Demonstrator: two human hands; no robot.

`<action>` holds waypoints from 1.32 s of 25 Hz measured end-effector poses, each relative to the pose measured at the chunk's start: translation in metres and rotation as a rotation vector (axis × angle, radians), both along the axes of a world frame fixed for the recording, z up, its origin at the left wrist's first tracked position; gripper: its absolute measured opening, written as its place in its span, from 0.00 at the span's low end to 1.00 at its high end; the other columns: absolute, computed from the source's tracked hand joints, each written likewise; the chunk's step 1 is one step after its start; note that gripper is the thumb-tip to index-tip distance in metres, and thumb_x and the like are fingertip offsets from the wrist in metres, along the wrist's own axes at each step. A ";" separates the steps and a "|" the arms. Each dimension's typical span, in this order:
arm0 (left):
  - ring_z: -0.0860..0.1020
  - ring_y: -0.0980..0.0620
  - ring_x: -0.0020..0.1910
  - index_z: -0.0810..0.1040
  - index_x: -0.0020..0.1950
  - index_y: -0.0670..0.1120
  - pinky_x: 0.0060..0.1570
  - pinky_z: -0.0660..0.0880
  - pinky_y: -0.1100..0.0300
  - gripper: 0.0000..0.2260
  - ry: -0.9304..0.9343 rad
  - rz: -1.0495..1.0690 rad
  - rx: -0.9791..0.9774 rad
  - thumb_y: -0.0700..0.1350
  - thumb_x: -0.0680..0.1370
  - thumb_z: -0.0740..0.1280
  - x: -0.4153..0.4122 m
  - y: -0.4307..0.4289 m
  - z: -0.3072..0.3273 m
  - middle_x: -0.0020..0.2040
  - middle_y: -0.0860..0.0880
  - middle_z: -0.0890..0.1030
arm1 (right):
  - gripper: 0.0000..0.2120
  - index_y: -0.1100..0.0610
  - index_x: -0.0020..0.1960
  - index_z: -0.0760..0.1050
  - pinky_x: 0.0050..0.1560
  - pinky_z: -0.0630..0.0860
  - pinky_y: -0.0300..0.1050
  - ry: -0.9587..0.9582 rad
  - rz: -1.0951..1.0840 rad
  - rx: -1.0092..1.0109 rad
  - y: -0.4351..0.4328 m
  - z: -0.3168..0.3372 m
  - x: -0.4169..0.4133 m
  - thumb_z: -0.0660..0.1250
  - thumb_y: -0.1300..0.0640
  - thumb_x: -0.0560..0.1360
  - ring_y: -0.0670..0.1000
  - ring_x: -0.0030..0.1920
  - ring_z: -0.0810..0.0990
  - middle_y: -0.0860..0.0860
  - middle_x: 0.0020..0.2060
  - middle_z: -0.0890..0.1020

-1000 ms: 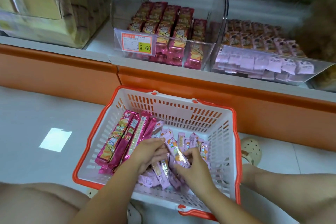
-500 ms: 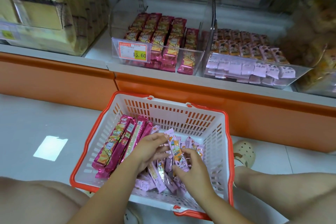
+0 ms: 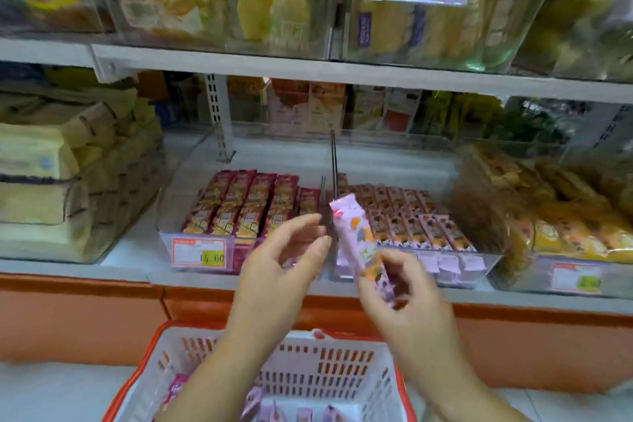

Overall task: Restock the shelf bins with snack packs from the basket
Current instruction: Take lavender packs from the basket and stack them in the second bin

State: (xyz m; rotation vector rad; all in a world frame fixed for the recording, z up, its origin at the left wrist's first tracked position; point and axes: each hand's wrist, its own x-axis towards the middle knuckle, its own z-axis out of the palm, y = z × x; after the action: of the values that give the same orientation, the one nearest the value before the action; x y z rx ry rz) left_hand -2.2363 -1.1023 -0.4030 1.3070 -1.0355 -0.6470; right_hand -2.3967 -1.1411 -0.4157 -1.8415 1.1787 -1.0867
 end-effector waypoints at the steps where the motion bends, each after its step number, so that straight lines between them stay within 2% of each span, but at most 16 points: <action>1: 0.79 0.61 0.53 0.78 0.60 0.54 0.55 0.76 0.63 0.13 -0.161 0.039 -0.025 0.46 0.76 0.69 0.004 -0.017 0.010 0.54 0.56 0.82 | 0.10 0.43 0.50 0.75 0.42 0.75 0.36 -0.014 -0.042 -0.057 -0.026 0.019 -0.001 0.71 0.54 0.72 0.42 0.43 0.79 0.42 0.43 0.81; 3: 0.74 0.61 0.62 0.72 0.69 0.53 0.63 0.69 0.66 0.20 -0.437 0.077 0.037 0.51 0.78 0.66 0.010 -0.052 0.023 0.65 0.56 0.76 | 0.08 0.45 0.49 0.75 0.42 0.75 0.41 0.013 -0.154 -0.096 -0.083 0.044 0.001 0.71 0.53 0.73 0.45 0.44 0.79 0.43 0.42 0.80; 6: 0.66 0.56 0.71 0.59 0.76 0.55 0.63 0.62 0.66 0.26 -0.601 -0.049 0.247 0.56 0.80 0.60 0.014 -0.084 0.015 0.73 0.56 0.67 | 0.04 0.49 0.41 0.78 0.45 0.77 0.48 0.098 -0.216 0.090 -0.156 0.048 0.016 0.72 0.52 0.71 0.53 0.44 0.81 0.49 0.38 0.82; 8: 0.65 0.58 0.72 0.56 0.76 0.58 0.62 0.63 0.65 0.25 -0.569 -0.088 0.266 0.56 0.80 0.59 0.017 -0.090 0.008 0.73 0.59 0.66 | 0.06 0.53 0.39 0.82 0.45 0.77 0.48 0.220 -0.165 0.146 -0.190 0.042 0.032 0.71 0.51 0.72 0.55 0.42 0.81 0.55 0.40 0.84; 11: 0.64 0.61 0.71 0.55 0.76 0.62 0.63 0.63 0.66 0.25 -0.486 -0.093 0.263 0.56 0.80 0.59 0.022 -0.092 0.004 0.73 0.63 0.64 | 0.15 0.60 0.48 0.84 0.40 0.70 0.41 0.376 -0.135 0.170 -0.222 0.027 0.055 0.69 0.48 0.73 0.54 0.43 0.80 0.57 0.44 0.84; 14: 0.65 0.61 0.70 0.54 0.76 0.63 0.66 0.66 0.62 0.26 -0.504 -0.093 0.256 0.57 0.79 0.59 0.021 -0.091 0.004 0.73 0.63 0.64 | 0.15 0.62 0.39 0.79 0.30 0.66 0.39 0.471 -0.104 0.212 -0.237 0.010 0.067 0.72 0.48 0.71 0.54 0.39 0.78 0.54 0.34 0.79; 15: 0.65 0.62 0.70 0.54 0.76 0.63 0.67 0.67 0.60 0.26 -0.505 -0.094 0.249 0.57 0.79 0.59 0.021 -0.091 0.003 0.73 0.63 0.64 | 0.16 0.61 0.39 0.79 0.30 0.66 0.39 0.523 -0.066 0.226 -0.238 0.006 0.069 0.72 0.48 0.71 0.53 0.38 0.78 0.53 0.33 0.78; 17: 0.66 0.61 0.70 0.54 0.75 0.65 0.67 0.69 0.56 0.26 -0.496 -0.090 0.242 0.58 0.79 0.59 0.023 -0.091 0.002 0.73 0.63 0.65 | 0.17 0.62 0.44 0.81 0.36 0.69 0.40 0.604 0.033 0.214 -0.239 0.003 0.071 0.71 0.46 0.71 0.53 0.40 0.79 0.53 0.37 0.80; 19: 0.67 0.60 0.70 0.55 0.75 0.65 0.67 0.70 0.54 0.26 -0.495 -0.087 0.244 0.58 0.79 0.59 0.023 -0.092 0.001 0.72 0.63 0.66 | 0.16 0.59 0.51 0.81 0.44 0.72 0.41 0.632 0.092 0.200 -0.235 0.006 0.068 0.71 0.47 0.72 0.52 0.46 0.79 0.53 0.46 0.82; 22: 0.68 0.60 0.69 0.57 0.75 0.63 0.66 0.68 0.58 0.26 -0.482 -0.088 0.243 0.57 0.79 0.61 0.023 -0.094 0.001 0.71 0.63 0.67 | 0.15 0.55 0.57 0.79 0.51 0.72 0.43 0.656 0.148 0.225 -0.226 0.013 0.060 0.68 0.48 0.75 0.53 0.52 0.78 0.53 0.56 0.81; 23: 0.68 0.61 0.69 0.59 0.75 0.62 0.66 0.68 0.60 0.25 -0.447 -0.102 0.240 0.56 0.79 0.62 0.024 -0.095 0.001 0.71 0.63 0.68 | 0.16 0.55 0.60 0.77 0.51 0.71 0.42 0.639 0.131 0.219 -0.219 0.019 0.058 0.67 0.49 0.76 0.53 0.54 0.78 0.53 0.58 0.80; 25: 0.69 0.62 0.67 0.63 0.74 0.59 0.67 0.68 0.60 0.24 -0.379 -0.095 0.188 0.51 0.79 0.64 0.023 -0.085 0.005 0.69 0.62 0.71 | 0.18 0.52 0.65 0.72 0.46 0.71 0.37 0.458 0.013 0.152 -0.201 0.031 0.054 0.65 0.50 0.77 0.52 0.54 0.78 0.52 0.57 0.80; 27: 0.72 0.64 0.64 0.70 0.70 0.57 0.65 0.70 0.63 0.20 -0.325 0.012 0.031 0.46 0.79 0.65 0.021 -0.060 0.008 0.66 0.60 0.75 | 0.16 0.52 0.65 0.71 0.37 0.68 0.31 0.171 -0.078 -0.015 -0.168 0.046 0.048 0.64 0.53 0.78 0.48 0.47 0.79 0.47 0.46 0.80; 29: 0.76 0.62 0.59 0.76 0.64 0.52 0.59 0.73 0.67 0.15 -0.285 0.165 -0.109 0.42 0.78 0.65 0.019 -0.021 -0.008 0.59 0.57 0.79 | 0.11 0.51 0.60 0.73 0.36 0.68 0.29 -0.080 -0.075 -0.217 -0.121 0.053 0.037 0.63 0.57 0.78 0.41 0.40 0.77 0.44 0.39 0.77; 31: 0.79 0.59 0.54 0.79 0.58 0.52 0.55 0.76 0.63 0.12 -0.219 0.238 -0.026 0.40 0.77 0.65 0.019 0.019 -0.053 0.54 0.56 0.82 | 0.10 0.49 0.57 0.72 0.40 0.70 0.29 -0.212 -0.022 -0.356 -0.068 0.033 0.025 0.62 0.61 0.78 0.41 0.38 0.76 0.46 0.39 0.76; 33: 0.80 0.57 0.51 0.80 0.54 0.57 0.55 0.78 0.55 0.13 -0.138 0.190 0.265 0.39 0.77 0.66 0.023 0.049 -0.116 0.52 0.56 0.82 | 0.11 0.49 0.55 0.71 0.41 0.70 0.30 -0.227 0.010 -0.267 -0.018 -0.013 0.019 0.61 0.64 0.79 0.42 0.39 0.75 0.45 0.40 0.76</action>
State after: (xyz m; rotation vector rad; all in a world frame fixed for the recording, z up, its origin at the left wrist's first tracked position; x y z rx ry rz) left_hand -2.2131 -1.0529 -0.5189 1.6789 -0.9442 -0.5683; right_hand -2.3778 -1.1589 -0.4290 -1.8565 0.9280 -1.4625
